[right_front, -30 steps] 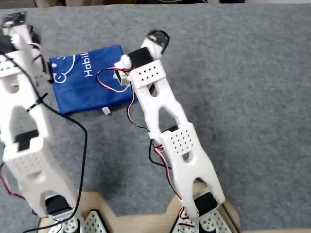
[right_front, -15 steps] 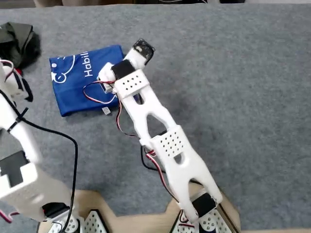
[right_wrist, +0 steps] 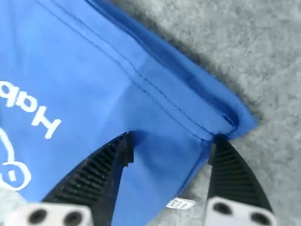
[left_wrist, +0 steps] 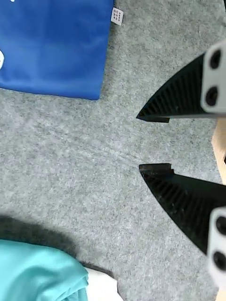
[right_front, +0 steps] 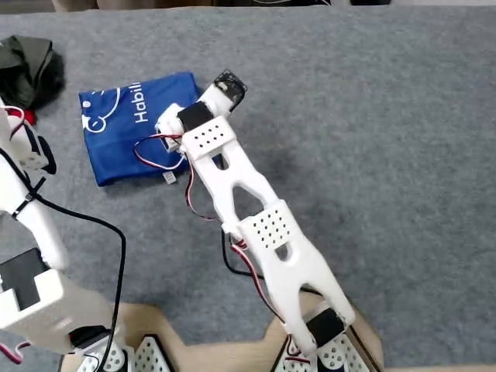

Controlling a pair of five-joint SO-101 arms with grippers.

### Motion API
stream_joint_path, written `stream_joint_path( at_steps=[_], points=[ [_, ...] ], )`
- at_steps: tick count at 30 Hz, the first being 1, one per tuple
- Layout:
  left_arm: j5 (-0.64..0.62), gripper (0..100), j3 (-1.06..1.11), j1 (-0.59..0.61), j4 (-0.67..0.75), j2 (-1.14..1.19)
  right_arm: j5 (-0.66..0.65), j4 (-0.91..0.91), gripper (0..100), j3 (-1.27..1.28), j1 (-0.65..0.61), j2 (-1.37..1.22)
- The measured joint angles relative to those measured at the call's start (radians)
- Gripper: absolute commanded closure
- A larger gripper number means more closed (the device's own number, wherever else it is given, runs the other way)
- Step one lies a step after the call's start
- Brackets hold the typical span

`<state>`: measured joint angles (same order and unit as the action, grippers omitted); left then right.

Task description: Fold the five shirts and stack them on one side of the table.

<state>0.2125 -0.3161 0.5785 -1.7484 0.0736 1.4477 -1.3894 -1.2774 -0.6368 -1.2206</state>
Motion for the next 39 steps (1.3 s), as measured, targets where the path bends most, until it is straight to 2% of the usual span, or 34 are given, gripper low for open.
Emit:
stream_joint_path(
  at_steps=[10, 16, 24, 28, 36, 39],
  points=[
    [0.000, 85, 0.003, 0.000, 0.000, 0.000, 0.000, 0.012, 74.1, -0.014, -0.002, -0.034],
    [0.000, 85, 0.003, 0.000, 0.000, 0.000, 0.000, -0.043, 92.9, -0.008, 0.002, -0.034],
    [0.000, 85, 0.003, 0.000, 0.000, 0.000, -0.020, -0.091, 93.4, -0.008, 0.018, -0.048],
    [0.000, 85, 0.003, 0.000, 0.000, 0.000, -0.031, -0.101, 99.2, -0.009, 0.029, -0.048],
    [0.000, 85, 0.003, 0.000, 0.000, 0.000, -0.057, -0.117, 99.1, -0.068, 0.074, -0.060],
    [0.000, 85, 0.003, 0.000, 0.000, 0.000, -0.106, -0.118, 99.2, -0.127, 0.107, -0.066]
  ],
)
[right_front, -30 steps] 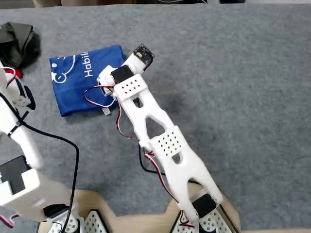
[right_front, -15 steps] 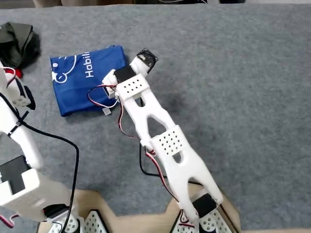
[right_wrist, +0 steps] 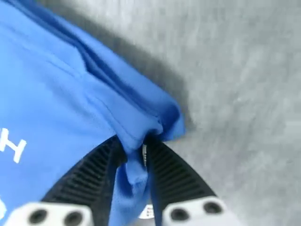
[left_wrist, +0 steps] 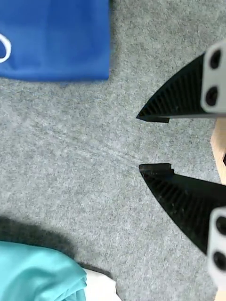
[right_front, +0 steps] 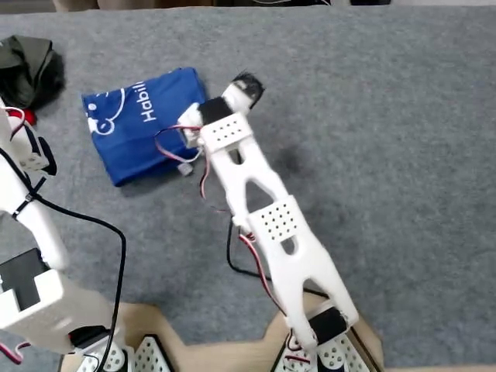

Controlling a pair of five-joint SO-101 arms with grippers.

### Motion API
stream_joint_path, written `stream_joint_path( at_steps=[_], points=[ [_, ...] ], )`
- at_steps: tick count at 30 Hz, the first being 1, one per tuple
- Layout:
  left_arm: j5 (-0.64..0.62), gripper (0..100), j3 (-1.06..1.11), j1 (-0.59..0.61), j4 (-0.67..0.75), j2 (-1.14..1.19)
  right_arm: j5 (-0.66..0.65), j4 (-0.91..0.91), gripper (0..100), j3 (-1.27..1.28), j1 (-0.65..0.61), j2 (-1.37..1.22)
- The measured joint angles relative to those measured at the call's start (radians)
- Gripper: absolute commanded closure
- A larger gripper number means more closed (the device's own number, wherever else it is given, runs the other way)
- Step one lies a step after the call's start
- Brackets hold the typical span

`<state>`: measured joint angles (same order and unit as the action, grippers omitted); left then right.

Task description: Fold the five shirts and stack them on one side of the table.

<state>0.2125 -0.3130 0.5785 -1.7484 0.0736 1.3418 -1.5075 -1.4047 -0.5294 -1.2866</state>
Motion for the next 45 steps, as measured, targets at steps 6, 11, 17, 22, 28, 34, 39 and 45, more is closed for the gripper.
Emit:
stream_joint_path(
  at_steps=[6, 11, 17, 22, 28, 34, 39, 45],
  points=[
    [0.000, 85, 0.000, 0.037, 0.000, 0.000, -0.095, 0.000, 99.2, -0.178, 0.043, 0.000],
    [0.000, 85, 0.000, 0.063, 0.000, 0.000, -0.161, -0.002, 99.2, -0.215, 0.130, 0.000],
    [0.000, 85, 0.000, 0.069, 0.000, 0.000, -0.198, -0.054, 99.2, -0.215, 0.264, 0.000],
    [0.000, 85, 0.000, 0.069, 0.000, 0.000, -0.209, -0.140, 99.2, -0.215, 0.439, 0.000],
    [0.000, 85, 0.000, 0.069, 0.000, 0.000, -0.255, -0.252, 99.2, -0.215, 0.692, 0.000],
    [0.000, 85, 0.000, 0.055, 0.000, 0.000, -0.334, -0.259, 99.2, -0.215, 1.010, 0.000],
    [0.000, 85, 0.000, 0.002, 0.000, 0.000, -0.430, -0.259, 99.2, -0.215, 1.274, 0.000],
    [0.000, 85, 0.000, -0.075, 0.000, 0.000, -0.555, -0.259, 99.2, -0.215, 1.553, 0.000]
  ],
)
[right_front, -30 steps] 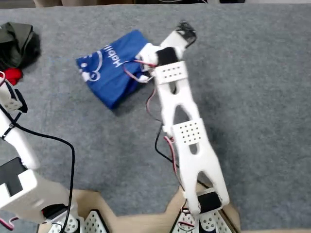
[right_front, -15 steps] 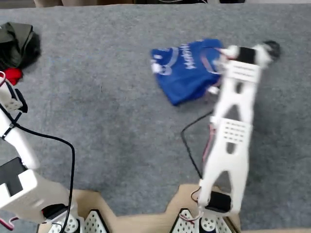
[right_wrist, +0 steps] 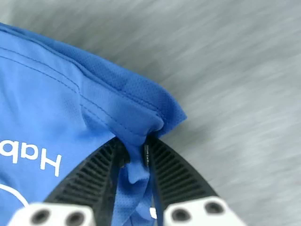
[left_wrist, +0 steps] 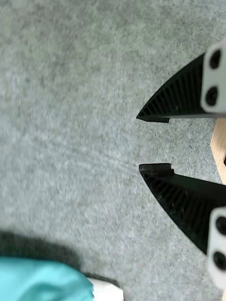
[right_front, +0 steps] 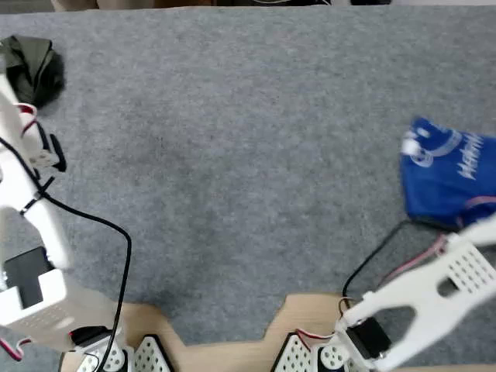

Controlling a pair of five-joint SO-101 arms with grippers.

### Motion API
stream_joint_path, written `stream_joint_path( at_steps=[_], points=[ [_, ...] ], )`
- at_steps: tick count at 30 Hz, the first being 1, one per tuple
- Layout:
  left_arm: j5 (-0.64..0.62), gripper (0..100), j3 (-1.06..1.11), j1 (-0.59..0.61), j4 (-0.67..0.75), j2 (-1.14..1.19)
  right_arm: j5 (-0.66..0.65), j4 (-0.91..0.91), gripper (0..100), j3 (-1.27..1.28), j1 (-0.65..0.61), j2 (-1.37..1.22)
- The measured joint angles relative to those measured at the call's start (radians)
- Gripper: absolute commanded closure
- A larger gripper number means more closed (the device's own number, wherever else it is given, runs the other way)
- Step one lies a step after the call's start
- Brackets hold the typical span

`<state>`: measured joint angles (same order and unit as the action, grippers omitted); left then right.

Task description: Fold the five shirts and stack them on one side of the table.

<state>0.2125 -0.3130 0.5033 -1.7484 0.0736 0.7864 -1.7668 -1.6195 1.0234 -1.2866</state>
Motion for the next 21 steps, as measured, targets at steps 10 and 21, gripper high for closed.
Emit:
stream_joint_path(
  at_steps=[10, 21],
  points=[
    [0.000, 85, 0.000, -0.089, 0.000, 0.000, -0.180, -0.002, 99.2, 0.000, 0.348, 0.000],
    [0.000, 85, 0.000, -0.098, 0.000, 0.000, -0.272, -0.002, 99.2, -0.002, 0.506, -0.051]
  ],
)
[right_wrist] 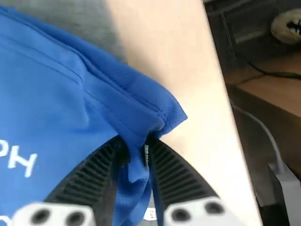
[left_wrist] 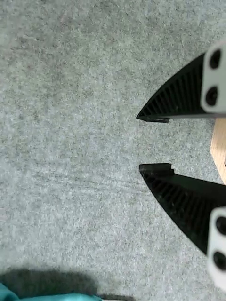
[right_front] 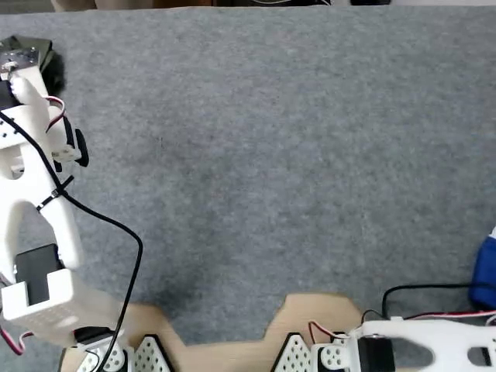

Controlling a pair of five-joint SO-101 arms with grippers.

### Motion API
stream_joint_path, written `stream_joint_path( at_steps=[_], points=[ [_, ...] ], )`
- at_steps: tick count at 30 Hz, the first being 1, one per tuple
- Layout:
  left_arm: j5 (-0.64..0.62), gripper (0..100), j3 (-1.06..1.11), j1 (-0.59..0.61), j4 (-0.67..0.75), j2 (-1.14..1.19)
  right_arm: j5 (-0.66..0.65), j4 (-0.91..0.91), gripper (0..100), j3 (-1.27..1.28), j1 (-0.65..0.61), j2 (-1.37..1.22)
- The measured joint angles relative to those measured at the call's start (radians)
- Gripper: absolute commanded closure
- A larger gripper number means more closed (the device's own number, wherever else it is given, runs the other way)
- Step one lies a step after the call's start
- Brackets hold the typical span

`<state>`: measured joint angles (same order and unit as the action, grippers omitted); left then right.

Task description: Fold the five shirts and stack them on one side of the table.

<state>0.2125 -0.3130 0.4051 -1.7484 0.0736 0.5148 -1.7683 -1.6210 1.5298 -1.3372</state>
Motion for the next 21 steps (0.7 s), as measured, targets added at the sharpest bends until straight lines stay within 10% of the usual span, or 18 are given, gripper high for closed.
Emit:
stream_joint_path(
  at_steps=[11, 21],
  points=[
    [0.000, 85, 0.000, 0.000, 0.000, 0.000, -0.043, 0.000, 97.6, -0.023, 0.026, -0.069],
    [0.000, 85, 0.000, 0.000, 0.000, 0.000, -0.175, 0.000, 57.1, -0.023, 0.020, -0.068]
  ],
)
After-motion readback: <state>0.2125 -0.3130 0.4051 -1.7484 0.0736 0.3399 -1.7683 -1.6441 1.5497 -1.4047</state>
